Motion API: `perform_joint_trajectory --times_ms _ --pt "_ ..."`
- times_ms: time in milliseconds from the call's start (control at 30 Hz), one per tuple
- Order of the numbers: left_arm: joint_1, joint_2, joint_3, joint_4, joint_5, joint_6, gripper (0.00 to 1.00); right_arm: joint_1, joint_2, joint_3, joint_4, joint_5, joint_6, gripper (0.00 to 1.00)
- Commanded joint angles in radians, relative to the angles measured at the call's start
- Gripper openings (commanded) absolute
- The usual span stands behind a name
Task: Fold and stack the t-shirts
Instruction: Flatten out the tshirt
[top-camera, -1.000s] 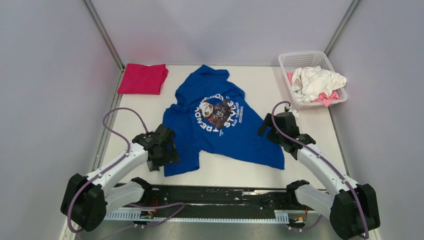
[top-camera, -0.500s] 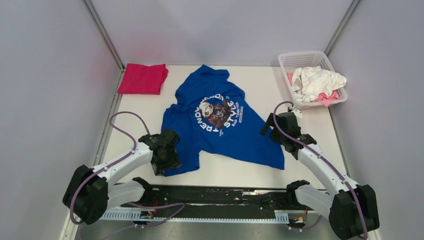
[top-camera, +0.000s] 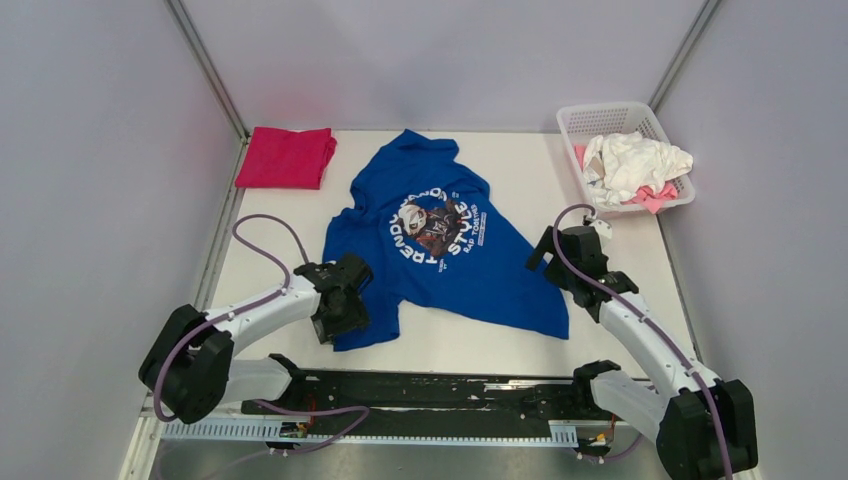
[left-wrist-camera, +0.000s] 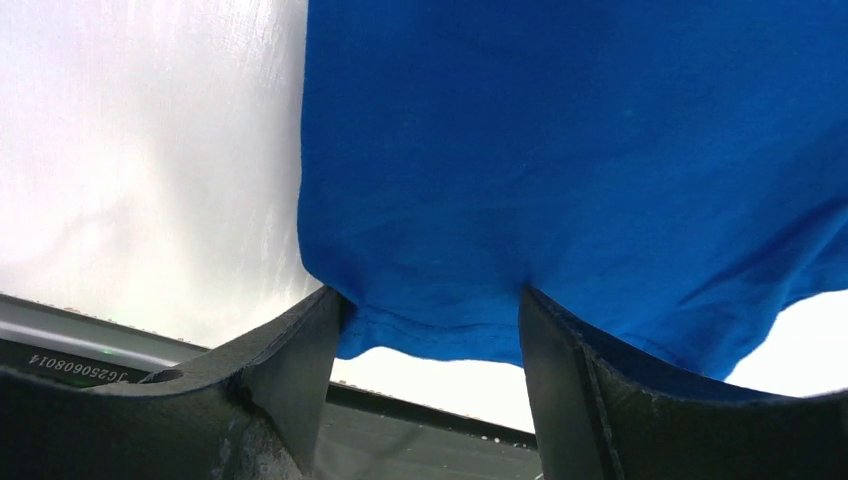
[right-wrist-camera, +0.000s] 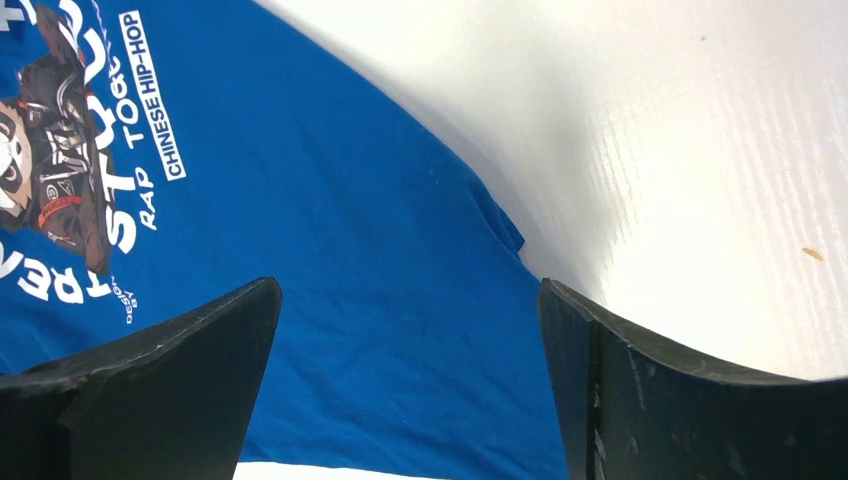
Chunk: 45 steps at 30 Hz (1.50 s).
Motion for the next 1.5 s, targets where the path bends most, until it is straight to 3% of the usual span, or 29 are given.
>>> perform_joint_trajectory --times_ms 0,133,333,533,733,1067,1267,1467 --pt "-0.014 0.048 -0.039 0.161 0.026 -0.091 0.72 -0.018 -0.045 -0.012 0.008 0.019 -0.014 1.00" --pt "-0.020 0.131 -0.038 0.188 0.031 -0.096 0.70 -0.028 -0.064 -0.018 0.008 0.018 -0.011 1.00" --pt "-0.045 0.132 -0.031 0.146 0.012 -0.109 0.58 -0.035 -0.065 -0.022 0.008 0.020 -0.006 1.00" --pt "-0.055 0.049 -0.086 0.129 0.008 -0.168 0.34 -0.042 -0.054 -0.022 0.008 0.024 0.000 1.00" --pt "-0.059 0.014 -0.102 0.141 0.010 -0.163 0.01 -0.044 -0.047 -0.021 0.004 0.024 0.012 1.00" --pt "-0.062 -0.100 -0.066 0.258 -0.015 0.010 0.00 -0.048 -0.171 0.000 -0.287 0.052 0.189 1.00" --pt "-0.062 -0.155 -0.079 0.291 -0.010 0.056 0.00 -0.050 -0.252 -0.087 -0.364 -0.027 0.345 0.93" --pt "-0.062 -0.172 -0.090 0.299 -0.025 0.076 0.00 -0.049 -0.206 -0.098 -0.432 0.002 0.452 0.86"
